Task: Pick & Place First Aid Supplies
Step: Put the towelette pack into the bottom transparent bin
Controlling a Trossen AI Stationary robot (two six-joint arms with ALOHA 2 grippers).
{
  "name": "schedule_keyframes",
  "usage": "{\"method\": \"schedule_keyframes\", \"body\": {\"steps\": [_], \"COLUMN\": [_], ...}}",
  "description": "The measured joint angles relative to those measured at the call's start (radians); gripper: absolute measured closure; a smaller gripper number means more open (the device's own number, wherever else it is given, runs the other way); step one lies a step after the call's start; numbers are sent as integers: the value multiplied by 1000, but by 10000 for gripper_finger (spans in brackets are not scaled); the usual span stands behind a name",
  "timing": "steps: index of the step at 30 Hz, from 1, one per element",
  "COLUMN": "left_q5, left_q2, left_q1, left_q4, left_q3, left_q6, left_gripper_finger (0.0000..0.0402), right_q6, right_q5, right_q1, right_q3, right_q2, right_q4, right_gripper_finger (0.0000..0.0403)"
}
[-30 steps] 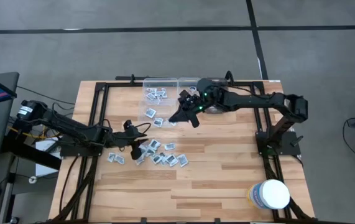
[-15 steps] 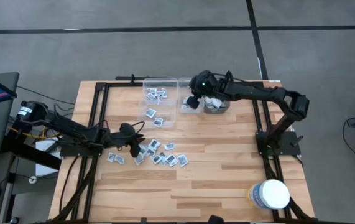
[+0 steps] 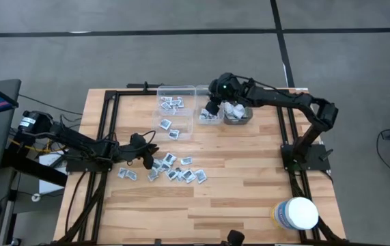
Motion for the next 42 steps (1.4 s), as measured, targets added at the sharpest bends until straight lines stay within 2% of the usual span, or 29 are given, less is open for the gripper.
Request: {"method": "schedule_keyframes", "body": {"steps": [5, 8, 11, 16, 21, 27, 30, 36, 42], "left_q5": [0, 4, 26, 87, 154, 166, 166, 166, 168], "left_q2": [0, 0, 0, 0, 0, 0, 0, 0, 0], "left_q1": [0, 0, 0, 0, 0, 0, 0, 0, 0], "left_q4": [3, 5, 6, 6, 6, 6, 6, 6, 6], "left_q3": [0, 0, 0, 0, 0, 1, 1, 1, 1], "left_q6": [2, 2, 2, 2, 2, 2, 2, 2, 2], "left_gripper_finger": [308, 308, 308, 308, 308, 308, 308, 308, 308], "right_q6": [0, -53, -139, -230, -233, -209, -201, -80, -77], "right_q5": [0, -2, -64, -175, -252, -261, -254, -197, -176], "right_q1": [22, 64, 131, 274, 437, 619, 690, 725, 712], "right_q3": [-2, -2, -2, -2, -2, -29, -23, -24, -23], "right_q2": [3, 2, -4, -4, 3, 57, 118, 169, 189], "right_q4": [-11, -19, -20, -80, -223, -268, -202, -81, -85], "right_gripper_finger": [262, 251, 246, 250, 263, 276, 277, 269, 264]}}
